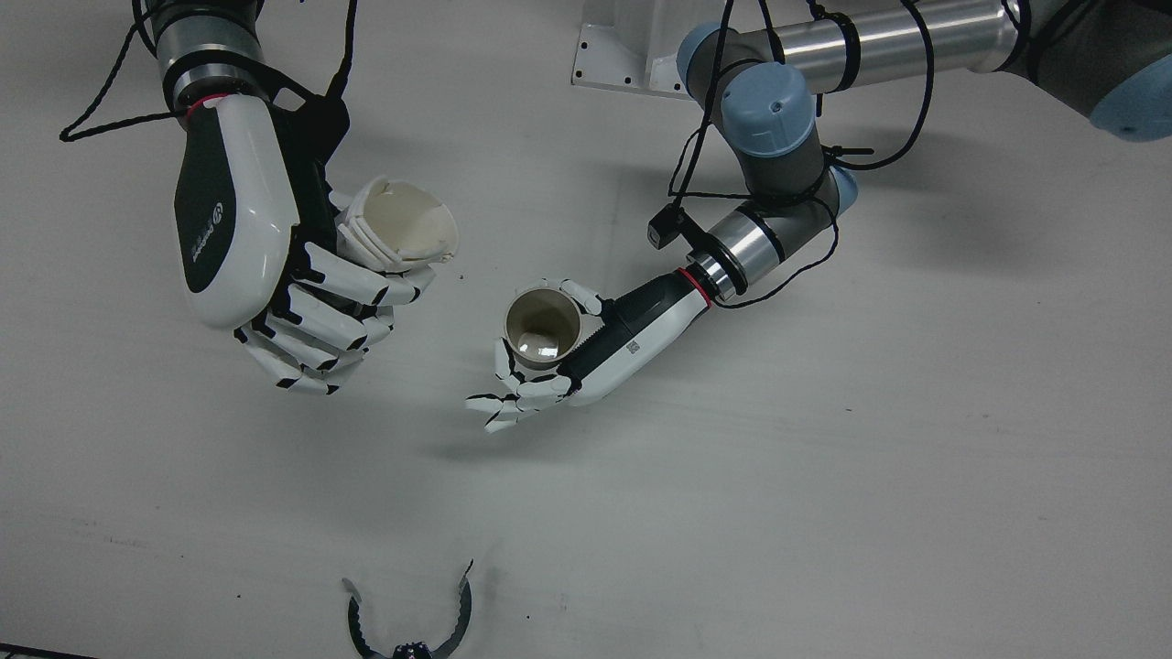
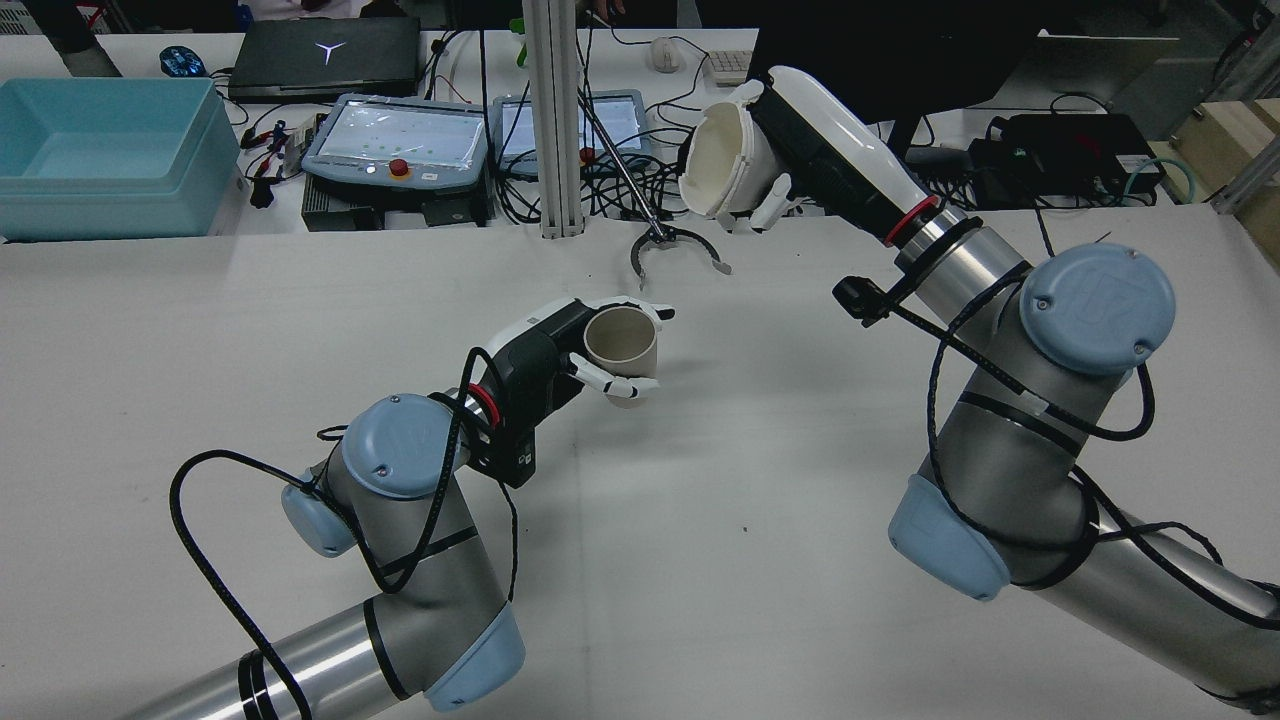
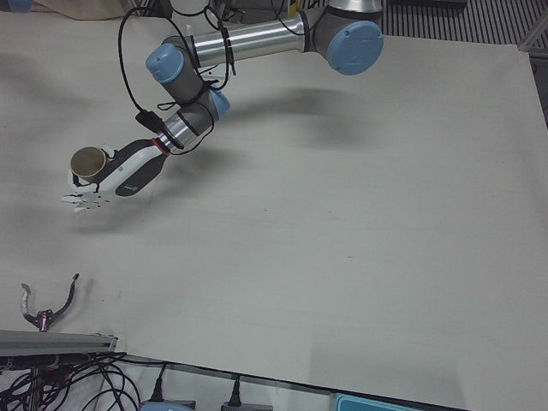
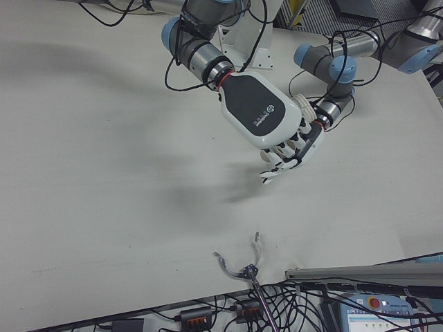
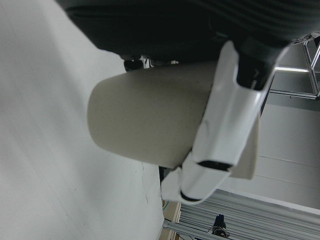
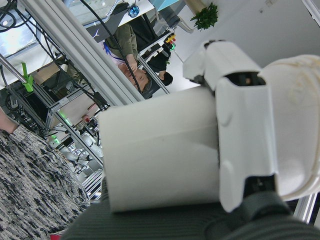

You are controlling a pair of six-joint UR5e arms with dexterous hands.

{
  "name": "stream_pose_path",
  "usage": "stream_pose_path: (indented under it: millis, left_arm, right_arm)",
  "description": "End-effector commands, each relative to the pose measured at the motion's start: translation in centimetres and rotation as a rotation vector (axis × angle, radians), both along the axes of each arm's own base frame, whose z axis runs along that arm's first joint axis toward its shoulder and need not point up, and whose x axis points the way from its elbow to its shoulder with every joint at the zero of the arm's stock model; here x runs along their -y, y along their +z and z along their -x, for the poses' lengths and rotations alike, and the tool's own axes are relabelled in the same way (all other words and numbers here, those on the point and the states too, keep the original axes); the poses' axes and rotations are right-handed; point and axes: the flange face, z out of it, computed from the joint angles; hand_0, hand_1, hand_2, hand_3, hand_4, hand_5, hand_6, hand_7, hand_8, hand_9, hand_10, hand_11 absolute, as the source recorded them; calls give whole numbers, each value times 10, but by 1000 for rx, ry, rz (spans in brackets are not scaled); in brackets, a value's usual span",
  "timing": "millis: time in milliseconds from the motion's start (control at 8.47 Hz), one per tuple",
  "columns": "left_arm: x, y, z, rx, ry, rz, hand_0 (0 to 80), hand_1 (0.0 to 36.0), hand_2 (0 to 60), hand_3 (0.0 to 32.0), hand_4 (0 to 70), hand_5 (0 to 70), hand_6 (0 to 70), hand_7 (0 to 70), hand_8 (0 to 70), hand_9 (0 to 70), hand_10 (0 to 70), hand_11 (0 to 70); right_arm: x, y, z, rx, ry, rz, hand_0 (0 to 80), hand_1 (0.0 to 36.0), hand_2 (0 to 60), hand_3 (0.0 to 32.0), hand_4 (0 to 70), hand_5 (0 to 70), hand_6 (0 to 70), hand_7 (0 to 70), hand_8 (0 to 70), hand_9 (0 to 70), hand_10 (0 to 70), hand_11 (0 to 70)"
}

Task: Pour water
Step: 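Carry the white cup over the beige cup with the right hand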

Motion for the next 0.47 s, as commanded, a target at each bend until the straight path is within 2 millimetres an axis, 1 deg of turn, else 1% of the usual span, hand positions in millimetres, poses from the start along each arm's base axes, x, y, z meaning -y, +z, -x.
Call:
stream_pose_path:
  millis: [0,354]
  left_arm:
    - [4,-8,3,-9,-6,-5,800,360,600,0,432,700,230,169,125,62,64,134]
    - [4,-26,2,-24,-6,-14,800,360,600,0,434,700,232,170,125,63,63,133]
  right_arm:
    - [-14,0,28,-94,-4,-20,800,360,600,0,700,316,700,700,556,700,327,500]
    - [-18,1,38,-168,5,-12,800,360,600,0,700,314,700,700,551,700,320,492]
